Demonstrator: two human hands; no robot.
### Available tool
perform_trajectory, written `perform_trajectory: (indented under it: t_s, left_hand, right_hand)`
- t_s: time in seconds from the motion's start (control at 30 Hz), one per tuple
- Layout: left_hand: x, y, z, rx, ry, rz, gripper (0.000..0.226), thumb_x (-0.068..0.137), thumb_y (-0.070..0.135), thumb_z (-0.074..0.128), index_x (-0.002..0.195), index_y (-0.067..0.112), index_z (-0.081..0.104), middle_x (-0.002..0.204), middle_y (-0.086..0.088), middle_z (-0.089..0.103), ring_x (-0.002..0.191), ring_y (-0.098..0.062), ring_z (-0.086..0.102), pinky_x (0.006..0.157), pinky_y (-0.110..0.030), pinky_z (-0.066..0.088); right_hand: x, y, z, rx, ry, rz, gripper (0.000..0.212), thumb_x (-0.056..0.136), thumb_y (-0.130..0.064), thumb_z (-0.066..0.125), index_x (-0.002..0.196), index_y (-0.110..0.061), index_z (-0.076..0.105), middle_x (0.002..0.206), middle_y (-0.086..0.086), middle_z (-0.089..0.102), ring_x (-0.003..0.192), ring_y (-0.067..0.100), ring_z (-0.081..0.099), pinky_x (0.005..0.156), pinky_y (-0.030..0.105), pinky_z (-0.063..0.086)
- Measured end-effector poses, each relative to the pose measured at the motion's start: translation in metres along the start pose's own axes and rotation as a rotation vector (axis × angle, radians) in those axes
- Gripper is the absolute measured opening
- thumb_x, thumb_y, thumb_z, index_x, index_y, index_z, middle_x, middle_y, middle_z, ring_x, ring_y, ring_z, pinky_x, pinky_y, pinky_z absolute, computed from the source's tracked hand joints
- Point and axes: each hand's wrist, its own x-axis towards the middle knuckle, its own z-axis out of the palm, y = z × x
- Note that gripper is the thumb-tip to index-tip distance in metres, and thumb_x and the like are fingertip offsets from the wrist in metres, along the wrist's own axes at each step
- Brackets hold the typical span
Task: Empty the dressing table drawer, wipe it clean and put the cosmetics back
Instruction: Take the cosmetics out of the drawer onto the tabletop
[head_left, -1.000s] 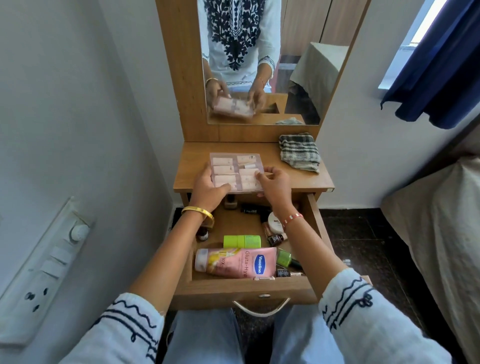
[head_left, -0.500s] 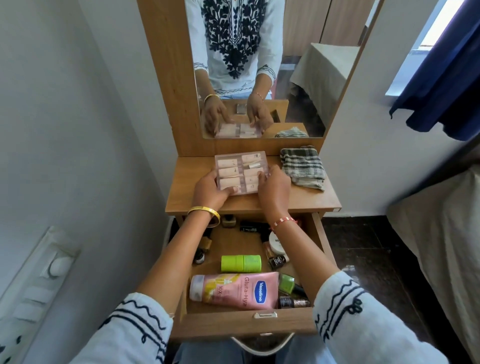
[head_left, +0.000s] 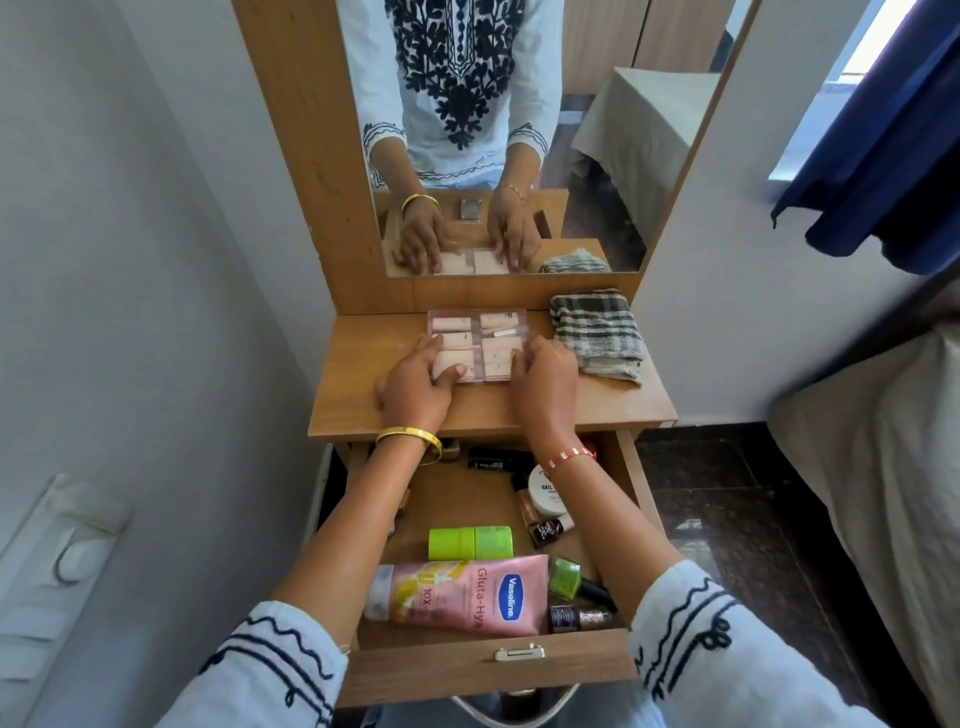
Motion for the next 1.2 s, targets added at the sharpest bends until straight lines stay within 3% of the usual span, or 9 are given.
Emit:
perform_trajectory:
  t_s: [0.1,0.2,0.43,0.63,0.77,0.9,0.97,1.07,1.2]
  left_hand:
    - [-0.001,0.002,0.004,0.094,0.025,-0.002,0.049,0.088,0.037,0.057,0.134,0.026,0.046,0.146,0.003,0.040,0.133,-0.017,0.039,0.108,-0.037,0.025]
    - [0.000,0.009,0.009,0.172,0.053,-0.004,0.047,0.087,0.043,0.055,0.132,0.032,0.047,0.145,0.007,0.041,0.133,-0.016,0.038,0.103,-0.038,0.024]
    - [0.004,0.015,0.017,0.194,0.019,0.011,0.046,0.089,0.042,0.052,0.133,0.032,0.045,0.148,0.007,0.038,0.136,-0.016,0.034,0.104,-0.038,0.024]
    - [0.002,0.013,0.014,0.179,0.006,0.037,0.049,0.091,0.040,0.050,0.137,0.028,0.040,0.149,0.003,0.036,0.137,-0.016,0.033,0.106,-0.035,0.023]
    - [-0.010,0.012,0.004,-0.039,0.013,0.001,0.044,0.094,0.030,0.048,0.137,0.024,0.042,0.140,-0.001,0.048,0.129,-0.022,0.044,0.109,-0.034,0.029]
    - [-0.038,0.012,-0.004,-0.360,0.030,-0.048,0.038,0.096,0.022,0.046,0.133,0.016,0.047,0.128,0.002,0.056,0.113,-0.004,0.048,0.083,-0.007,0.033]
    - [-0.056,0.007,-0.004,-0.435,0.102,-0.027,0.031,0.096,0.018,0.046,0.125,0.011,0.055,0.119,-0.001,0.060,0.103,-0.002,0.050,0.075,0.000,0.034]
    - [-0.084,-0.002,0.000,-0.389,0.222,0.054,0.022,0.094,0.015,0.046,0.105,0.013,0.066,0.092,0.004,0.063,0.074,-0.002,0.052,0.062,-0.005,0.038]
    - [-0.103,-0.016,0.003,-0.336,0.239,0.196,0.022,0.087,0.013,0.046,0.088,0.013,0.068,0.088,0.007,0.063,0.076,0.003,0.055,0.069,-0.003,0.040]
  right_hand:
    - [-0.006,0.001,0.000,-0.015,-0.013,-0.034,0.032,0.095,-0.021,0.047,0.121,-0.006,0.056,0.125,0.012,0.055,0.117,0.025,0.045,0.095,0.026,0.034]
    - [-0.011,0.001,-0.003,-0.025,-0.058,-0.051,0.049,0.095,-0.025,0.048,0.139,-0.005,0.040,0.147,0.013,0.036,0.136,0.025,0.029,0.112,0.029,0.023]
    - [-0.010,0.005,-0.004,-0.030,-0.044,-0.025,0.047,0.098,-0.024,0.044,0.141,-0.005,0.037,0.151,0.014,0.031,0.140,0.024,0.025,0.115,0.028,0.017]
    - [-0.010,0.005,-0.001,-0.026,-0.014,-0.028,0.045,0.097,-0.022,0.046,0.139,-0.005,0.041,0.149,0.012,0.036,0.139,0.023,0.028,0.114,0.027,0.018]
    - [-0.020,0.008,-0.002,0.020,0.044,-0.087,0.040,0.096,-0.015,0.049,0.134,-0.005,0.047,0.143,0.012,0.044,0.138,0.024,0.031,0.114,0.027,0.017]
    - [-0.046,0.014,-0.005,0.099,0.146,-0.240,0.030,0.089,-0.004,0.054,0.118,-0.001,0.062,0.123,0.015,0.061,0.123,0.030,0.049,0.108,0.034,0.032]
    - [-0.065,0.017,-0.010,0.158,0.153,-0.292,0.021,0.087,-0.002,0.055,0.105,-0.002,0.067,0.103,0.012,0.067,0.101,0.026,0.059,0.091,0.036,0.048]
    - [-0.093,0.020,-0.014,0.180,-0.020,-0.211,0.015,0.089,-0.007,0.056,0.098,-0.006,0.068,0.088,0.008,0.069,0.079,0.018,0.061,0.072,0.029,0.049]
    - [-0.106,0.037,-0.004,-0.017,-0.450,-0.002,0.017,0.086,-0.012,0.058,0.099,-0.005,0.067,0.093,0.012,0.070,0.090,0.025,0.065,0.071,0.028,0.045]
